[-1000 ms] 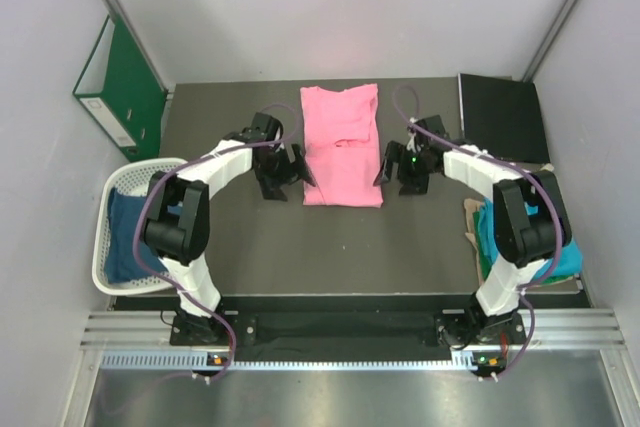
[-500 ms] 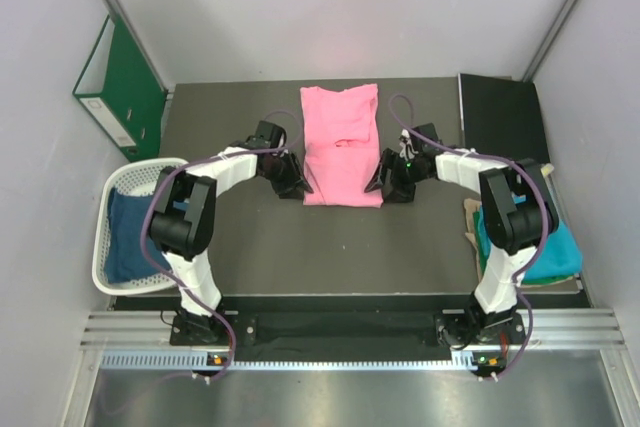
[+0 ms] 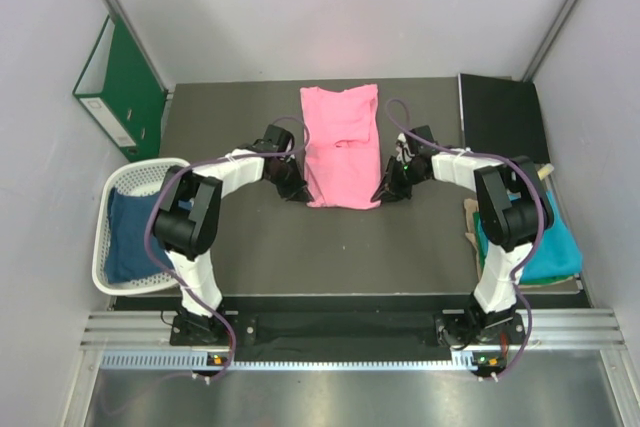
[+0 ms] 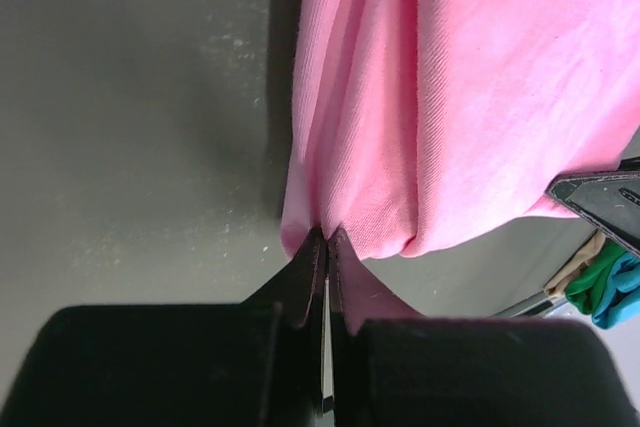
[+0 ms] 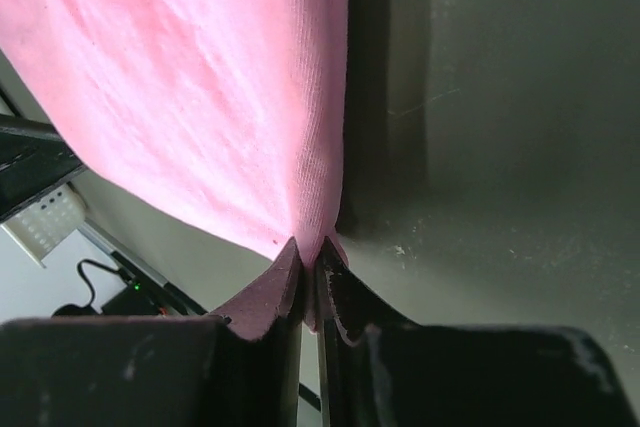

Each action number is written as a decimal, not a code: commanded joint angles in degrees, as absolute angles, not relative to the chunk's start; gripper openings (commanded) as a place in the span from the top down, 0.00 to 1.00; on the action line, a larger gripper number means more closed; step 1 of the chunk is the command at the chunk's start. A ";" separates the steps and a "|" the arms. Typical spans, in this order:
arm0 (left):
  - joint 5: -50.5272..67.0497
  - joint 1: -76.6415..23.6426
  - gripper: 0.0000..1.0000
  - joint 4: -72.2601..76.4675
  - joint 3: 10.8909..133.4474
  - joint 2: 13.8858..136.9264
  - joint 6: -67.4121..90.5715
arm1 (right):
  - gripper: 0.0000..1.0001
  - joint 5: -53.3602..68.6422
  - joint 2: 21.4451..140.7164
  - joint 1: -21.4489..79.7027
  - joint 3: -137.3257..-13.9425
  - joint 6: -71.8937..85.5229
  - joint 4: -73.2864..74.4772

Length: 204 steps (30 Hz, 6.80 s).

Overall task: Fold and stack the t-shirts
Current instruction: Grab one side of the 2/3 rectangular tshirt with both arms, then fold the long partially folded tshirt into a neat square, then smooth out wrinkles on the folded tshirt, then put the neatly folded tshirt into the corner of the board with the right arm

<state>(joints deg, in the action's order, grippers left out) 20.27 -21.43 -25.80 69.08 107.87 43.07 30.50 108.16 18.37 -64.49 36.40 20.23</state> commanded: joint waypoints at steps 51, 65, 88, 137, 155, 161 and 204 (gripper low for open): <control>21.19 -13.54 1.00 -35.25 97.54 107.65 41.31 | 0.87 41.22 122.60 15.64 -107.84 23.64 29.65; 21.27 -8.62 1.00 -29.10 105.02 118.28 42.80 | 0.84 36.83 134.38 14.50 -122.14 35.59 11.70; 25.85 -4.57 0.01 -33.48 110.60 123.58 39.29 | 0.00 22.15 120.25 11.16 -104.27 29.01 20.82; 28.83 -5.10 1.00 -24.43 115.67 135.79 43.95 | 0.96 30.59 136.24 16.17 -113.38 40.52 12.57; 30.06 -3.34 1.00 -20.57 116.27 136.31 45.96 | 0.99 21.01 133.94 13.27 -113.19 42.01 8.26; 31.11 -2.73 0.94 -16.53 118.03 139.04 49.74 | 0.99 18.21 138.69 13.01 -116.72 43.15 9.32; 21.10 -33.13 0.01 -28.12 84.13 101.96 34.45 | 0.00 -17.58 76.65 9.49 -60.76 26.10 55.28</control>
